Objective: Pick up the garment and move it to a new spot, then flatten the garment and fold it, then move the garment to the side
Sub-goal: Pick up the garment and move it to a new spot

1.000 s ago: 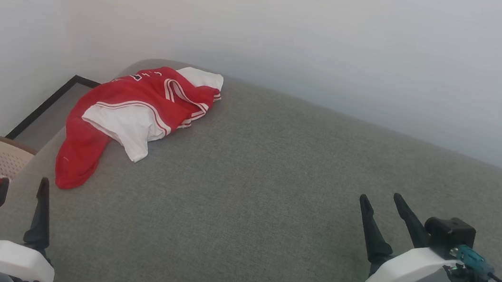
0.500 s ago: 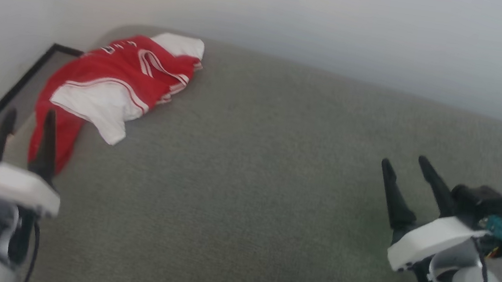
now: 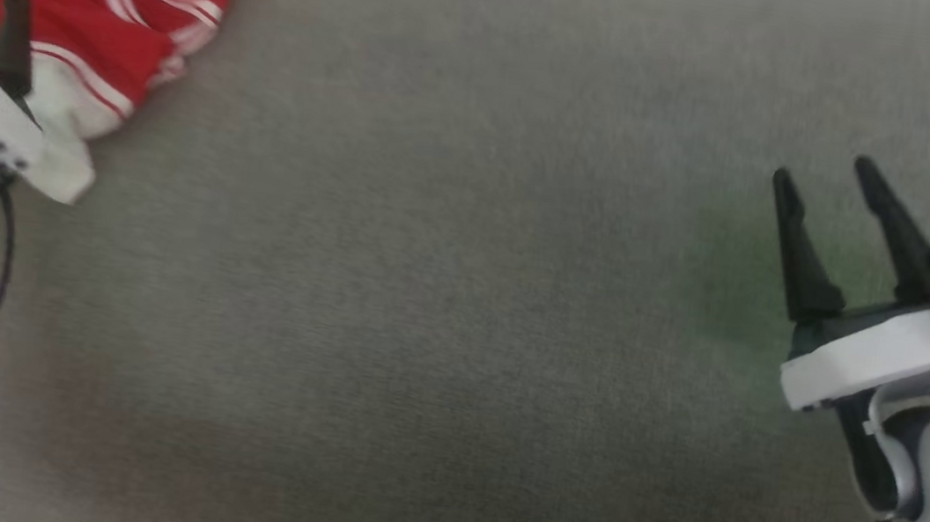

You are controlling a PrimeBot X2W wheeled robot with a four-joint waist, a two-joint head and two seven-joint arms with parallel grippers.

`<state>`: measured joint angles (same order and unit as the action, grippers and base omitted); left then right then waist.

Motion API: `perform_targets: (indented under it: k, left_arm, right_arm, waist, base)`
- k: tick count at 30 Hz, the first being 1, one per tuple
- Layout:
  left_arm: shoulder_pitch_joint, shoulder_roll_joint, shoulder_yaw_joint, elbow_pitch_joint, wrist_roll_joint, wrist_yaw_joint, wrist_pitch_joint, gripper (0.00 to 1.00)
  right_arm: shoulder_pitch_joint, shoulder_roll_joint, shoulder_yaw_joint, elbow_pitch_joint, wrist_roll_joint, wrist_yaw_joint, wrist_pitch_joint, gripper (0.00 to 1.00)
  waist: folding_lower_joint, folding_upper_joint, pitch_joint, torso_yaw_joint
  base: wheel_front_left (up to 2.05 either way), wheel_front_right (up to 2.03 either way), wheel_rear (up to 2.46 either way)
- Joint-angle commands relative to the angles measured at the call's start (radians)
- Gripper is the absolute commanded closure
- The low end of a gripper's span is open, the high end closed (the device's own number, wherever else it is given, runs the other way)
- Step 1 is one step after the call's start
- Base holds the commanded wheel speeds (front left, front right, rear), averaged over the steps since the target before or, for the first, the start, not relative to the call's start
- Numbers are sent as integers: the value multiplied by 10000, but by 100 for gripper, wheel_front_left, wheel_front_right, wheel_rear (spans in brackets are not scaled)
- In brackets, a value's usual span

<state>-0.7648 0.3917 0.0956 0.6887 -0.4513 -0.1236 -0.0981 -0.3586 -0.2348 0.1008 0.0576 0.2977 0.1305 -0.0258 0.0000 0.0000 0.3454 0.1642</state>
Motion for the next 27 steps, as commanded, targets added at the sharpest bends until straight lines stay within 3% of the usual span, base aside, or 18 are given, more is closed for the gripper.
perform_targets:
  k: [1, 9, 13, 17, 27]
  left_arm:
    - [-672, 165, -114, 714, -32, -4, 253, 0]
    - [-2463, 388, -95, 3033, -209, 284, 1172, 0]
    - [-3180, 470, -458, 4316, 26, 464, 2417, 0]
    - [-3451, 194, -485, 5458, -225, 467, 3686, 0]
    - [-3532, -31, -681, 6182, -286, 802, 4748, 0]
  right_arm:
    - [-227, -99, -10, -245, 12, 4, 64, 0]
    - [-454, -350, -160, -1035, -25, 4, 359, 0]
    - [-540, -452, -250, -1394, -93, 4, 514, 0]
    - [-552, -553, -354, -1660, -114, 4, 632, 0]
    - [-350, -580, -634, -2038, -127, 4, 879, 0]
  waist:
    - [0, 0, 1221, -605]
    - [0, 0, 2370, -823]
    - [0, 0, 2776, -852]
    - [0, 0, 2993, -866]
    - [0, 0, 3006, -816]
  base:
    - [0, 0, 0]
    - [0, 0, 0]
    - [0, 0, 0]
    - [0, 0, 0]
    - [0, 0, 0]
